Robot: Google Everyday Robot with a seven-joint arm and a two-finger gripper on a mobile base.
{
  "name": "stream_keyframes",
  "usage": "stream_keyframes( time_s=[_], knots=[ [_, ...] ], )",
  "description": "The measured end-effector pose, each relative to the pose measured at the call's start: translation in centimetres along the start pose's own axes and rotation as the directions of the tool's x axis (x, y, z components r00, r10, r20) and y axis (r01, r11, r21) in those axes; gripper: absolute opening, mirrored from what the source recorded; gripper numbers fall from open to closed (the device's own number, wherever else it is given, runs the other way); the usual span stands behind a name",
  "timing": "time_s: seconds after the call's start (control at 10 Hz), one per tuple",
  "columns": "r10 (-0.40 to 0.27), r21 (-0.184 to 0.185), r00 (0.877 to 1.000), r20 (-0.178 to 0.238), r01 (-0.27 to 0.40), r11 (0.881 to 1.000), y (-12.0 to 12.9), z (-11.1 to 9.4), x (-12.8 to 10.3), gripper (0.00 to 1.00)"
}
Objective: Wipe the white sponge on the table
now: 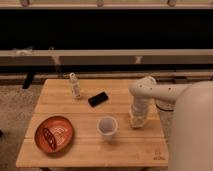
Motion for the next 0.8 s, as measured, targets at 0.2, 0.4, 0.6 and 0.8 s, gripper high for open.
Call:
stream_keyframes(
  time_s=[0.2, 0.4, 0.6, 0.8],
  knots=[
    [-0.003, 0.016, 1.0, -0.026, 0.004, 1.0, -1.3, 0.1, -1.3, 0.0],
    [-0.027, 0.026, 0.999, -0.047, 0.028, 0.999, -1.9, 0.0, -3.6, 0.0],
    [-0.06, 0.034, 0.997, -0.05, 0.062, 0.997, -1.5, -0.3, -5.3, 0.0],
    [-0.125, 0.038, 0.991, -0.044, 0.127, 0.991, 0.6, -1.0, -7.7, 0.0]
  ],
)
